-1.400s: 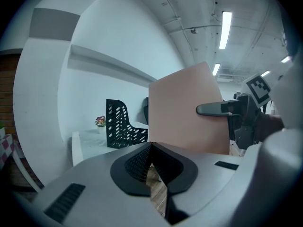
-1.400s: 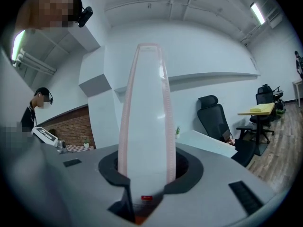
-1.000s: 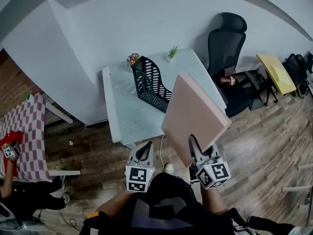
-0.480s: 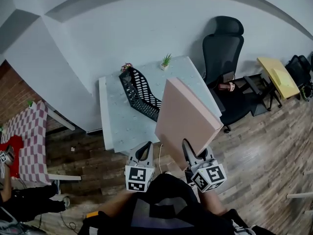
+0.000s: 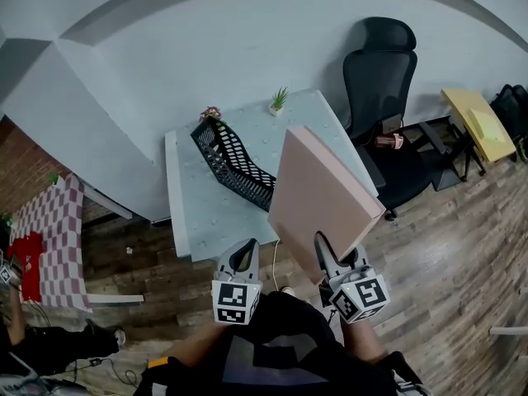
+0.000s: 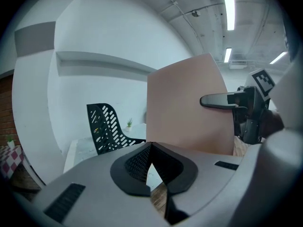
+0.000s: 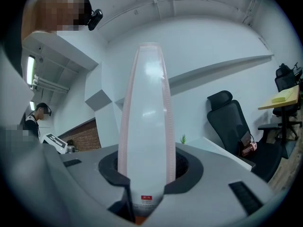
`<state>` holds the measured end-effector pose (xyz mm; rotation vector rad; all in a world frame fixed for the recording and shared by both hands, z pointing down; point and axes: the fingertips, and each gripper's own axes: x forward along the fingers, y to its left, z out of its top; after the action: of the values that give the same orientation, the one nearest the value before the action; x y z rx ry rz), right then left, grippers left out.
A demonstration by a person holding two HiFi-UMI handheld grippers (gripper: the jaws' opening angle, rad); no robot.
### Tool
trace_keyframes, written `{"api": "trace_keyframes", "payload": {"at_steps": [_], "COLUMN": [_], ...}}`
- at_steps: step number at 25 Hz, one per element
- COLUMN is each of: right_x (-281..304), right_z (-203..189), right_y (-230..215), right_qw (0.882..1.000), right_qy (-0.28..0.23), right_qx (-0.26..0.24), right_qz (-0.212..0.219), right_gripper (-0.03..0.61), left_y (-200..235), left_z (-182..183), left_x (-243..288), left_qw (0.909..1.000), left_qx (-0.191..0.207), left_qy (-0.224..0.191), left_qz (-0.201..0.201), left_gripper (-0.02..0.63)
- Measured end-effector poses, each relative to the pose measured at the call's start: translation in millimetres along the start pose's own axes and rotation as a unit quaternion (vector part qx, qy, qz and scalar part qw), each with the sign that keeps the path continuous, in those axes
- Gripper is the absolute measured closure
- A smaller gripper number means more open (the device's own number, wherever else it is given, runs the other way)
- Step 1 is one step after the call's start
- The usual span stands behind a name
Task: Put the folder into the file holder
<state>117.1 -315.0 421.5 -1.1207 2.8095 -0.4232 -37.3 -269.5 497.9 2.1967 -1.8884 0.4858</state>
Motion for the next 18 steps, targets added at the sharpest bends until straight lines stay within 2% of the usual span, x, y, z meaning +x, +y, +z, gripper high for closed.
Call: {"api": "trace_keyframes", "payload": {"at_steps": [7, 18], "right_x": [26.3, 60.0], "right_z": [0.5, 17.4], "right_y": [3.7, 26.0], "right_qw": [1.000, 0.998], "right_qy": [0.012, 0.028], "right_qx": [-0.009, -0.048], "right_qz": [0.001, -0.017], "right_gripper": [0.436, 0.436], "left_y": [26.8, 66.0], "left_z": [-12.3, -5.1], "left_x": [7.9, 16.6], "left_qw": [0.9995, 0.9986], "left_qx": [-0.022, -0.050], "left_qy": [0.019, -0.001], "left_qz": [0.007, -0.015], "left_gripper": [0.607, 0.607]}}
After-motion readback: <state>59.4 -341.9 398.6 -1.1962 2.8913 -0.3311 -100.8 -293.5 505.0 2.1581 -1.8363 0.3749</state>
